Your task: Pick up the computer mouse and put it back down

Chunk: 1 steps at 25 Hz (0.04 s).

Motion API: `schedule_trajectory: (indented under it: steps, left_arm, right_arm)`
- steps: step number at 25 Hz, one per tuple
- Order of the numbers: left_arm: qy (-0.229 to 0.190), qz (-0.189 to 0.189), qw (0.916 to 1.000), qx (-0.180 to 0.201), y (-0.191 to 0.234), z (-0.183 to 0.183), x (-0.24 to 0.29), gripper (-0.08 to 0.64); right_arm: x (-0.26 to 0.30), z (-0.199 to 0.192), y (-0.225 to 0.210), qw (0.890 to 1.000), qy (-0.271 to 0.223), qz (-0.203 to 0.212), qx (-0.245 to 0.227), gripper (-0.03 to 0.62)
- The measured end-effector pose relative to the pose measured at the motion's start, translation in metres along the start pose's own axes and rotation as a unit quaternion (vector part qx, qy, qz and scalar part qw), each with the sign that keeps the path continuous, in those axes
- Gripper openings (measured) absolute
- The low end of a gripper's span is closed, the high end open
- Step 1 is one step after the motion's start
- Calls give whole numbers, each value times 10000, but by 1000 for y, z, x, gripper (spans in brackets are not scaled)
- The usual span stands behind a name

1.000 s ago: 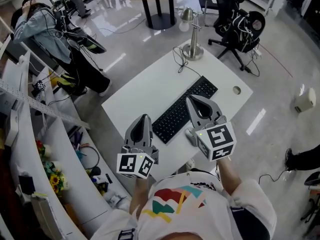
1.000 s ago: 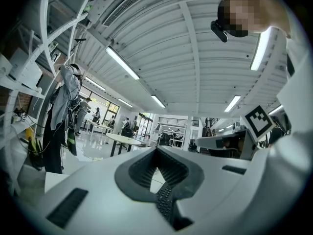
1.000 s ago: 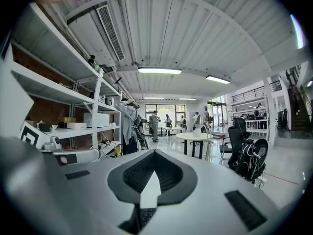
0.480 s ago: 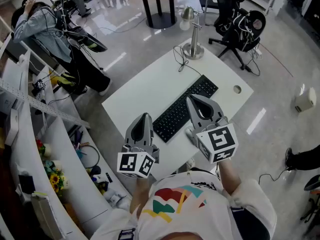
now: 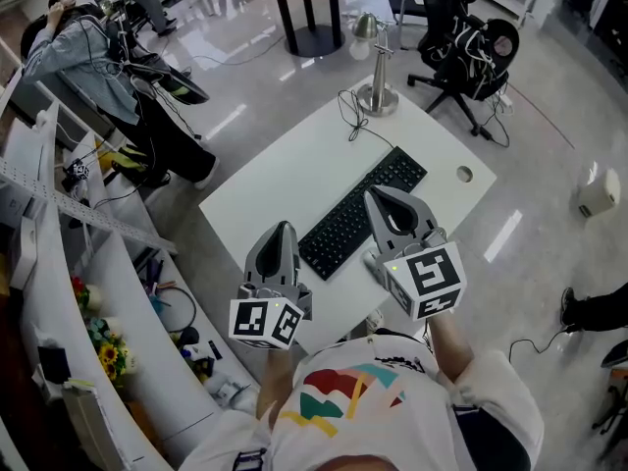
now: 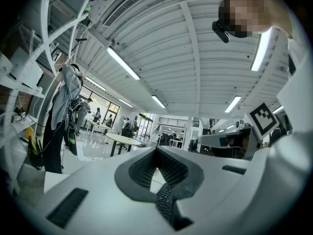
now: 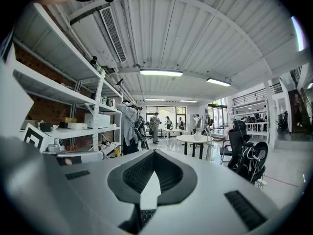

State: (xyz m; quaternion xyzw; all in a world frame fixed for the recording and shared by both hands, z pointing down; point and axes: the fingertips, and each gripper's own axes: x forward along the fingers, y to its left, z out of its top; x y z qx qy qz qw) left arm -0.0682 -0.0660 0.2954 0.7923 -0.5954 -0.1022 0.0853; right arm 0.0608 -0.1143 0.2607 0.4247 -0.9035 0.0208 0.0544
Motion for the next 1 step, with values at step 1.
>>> schedule_trajectory:
  steps: [1]
  left_arm:
    - [-8,5,10000,-4,0,0,0,46]
  right_arm:
    - [0,0,1,10000,-3,7,-2,14]
